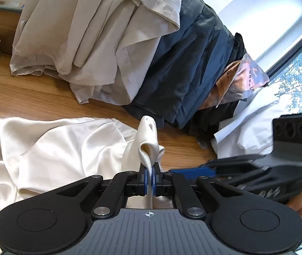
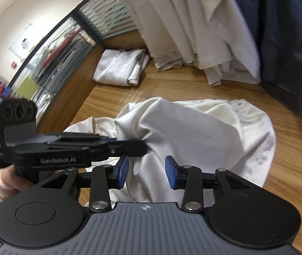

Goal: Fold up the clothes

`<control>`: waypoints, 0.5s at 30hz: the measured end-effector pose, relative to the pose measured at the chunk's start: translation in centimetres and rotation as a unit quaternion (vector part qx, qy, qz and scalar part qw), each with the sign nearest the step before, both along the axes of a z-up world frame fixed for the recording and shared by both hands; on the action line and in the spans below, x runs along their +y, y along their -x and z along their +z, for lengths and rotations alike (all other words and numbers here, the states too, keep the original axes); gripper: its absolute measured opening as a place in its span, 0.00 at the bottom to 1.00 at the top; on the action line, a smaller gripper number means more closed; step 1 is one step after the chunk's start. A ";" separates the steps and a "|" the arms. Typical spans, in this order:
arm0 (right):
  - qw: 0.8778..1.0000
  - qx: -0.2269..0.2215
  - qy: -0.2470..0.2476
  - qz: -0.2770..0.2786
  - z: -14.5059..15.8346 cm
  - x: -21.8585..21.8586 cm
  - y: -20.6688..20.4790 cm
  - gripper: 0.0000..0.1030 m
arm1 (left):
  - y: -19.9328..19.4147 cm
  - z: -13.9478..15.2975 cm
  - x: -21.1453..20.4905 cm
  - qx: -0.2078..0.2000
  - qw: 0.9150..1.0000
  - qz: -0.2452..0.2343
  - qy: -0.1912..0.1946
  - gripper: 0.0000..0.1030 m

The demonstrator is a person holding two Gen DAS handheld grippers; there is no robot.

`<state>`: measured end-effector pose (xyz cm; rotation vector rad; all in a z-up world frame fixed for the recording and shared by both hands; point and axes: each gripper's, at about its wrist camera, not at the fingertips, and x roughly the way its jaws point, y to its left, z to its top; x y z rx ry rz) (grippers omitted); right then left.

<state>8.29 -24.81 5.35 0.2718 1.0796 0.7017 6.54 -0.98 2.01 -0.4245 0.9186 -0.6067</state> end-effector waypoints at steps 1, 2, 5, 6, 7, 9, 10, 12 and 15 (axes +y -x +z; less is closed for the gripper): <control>1.000 -0.001 0.005 0.005 -0.2 0.4 -0.1 0.37 | -0.1 0.1 0.0 0.000 1.000 0.002 0.002 0.06; 1.000 -0.004 0.014 0.007 -0.4 0.7 -0.1 0.30 | -0.1 0.2 0.1 -0.003 1.000 0.006 0.000 0.06; 1.000 -0.006 0.015 -0.007 -0.6 0.5 -0.3 0.12 | -0.1 0.5 0.2 -0.017 1.000 0.015 -0.016 0.06; 1.000 -0.009 0.012 -0.016 -0.5 0.2 -0.3 0.08 | -0.1 0.6 0.4 -0.018 1.000 0.018 -0.017 0.05; 1.000 -0.012 0.010 -0.026 -0.4 -0.1 -0.4 0.04 | -0.1 0.6 0.5 -0.020 0.999 0.022 -0.019 0.04; 0.998 -0.019 0.009 -0.052 -0.1 -1.0 -0.5 0.03 | -0.2 0.6 0.9 -0.019 0.999 0.036 -0.029 0.04; 0.997 -0.022 0.010 -0.067 0.0 -1.6 -0.6 0.02 | -0.3 0.6 1.1 -0.018 0.998 0.042 -0.032 0.04; 0.995 -0.023 0.013 -0.097 0.0 -2.7 -0.8 0.02 | -0.4 0.4 1.6 -0.010 0.998 0.053 -0.028 0.03; 0.990 -0.015 0.039 -0.132 -0.8 -4.2 -1.0 0.03 | -0.6 0.3 1.8 -0.005 0.998 0.053 -0.027 0.03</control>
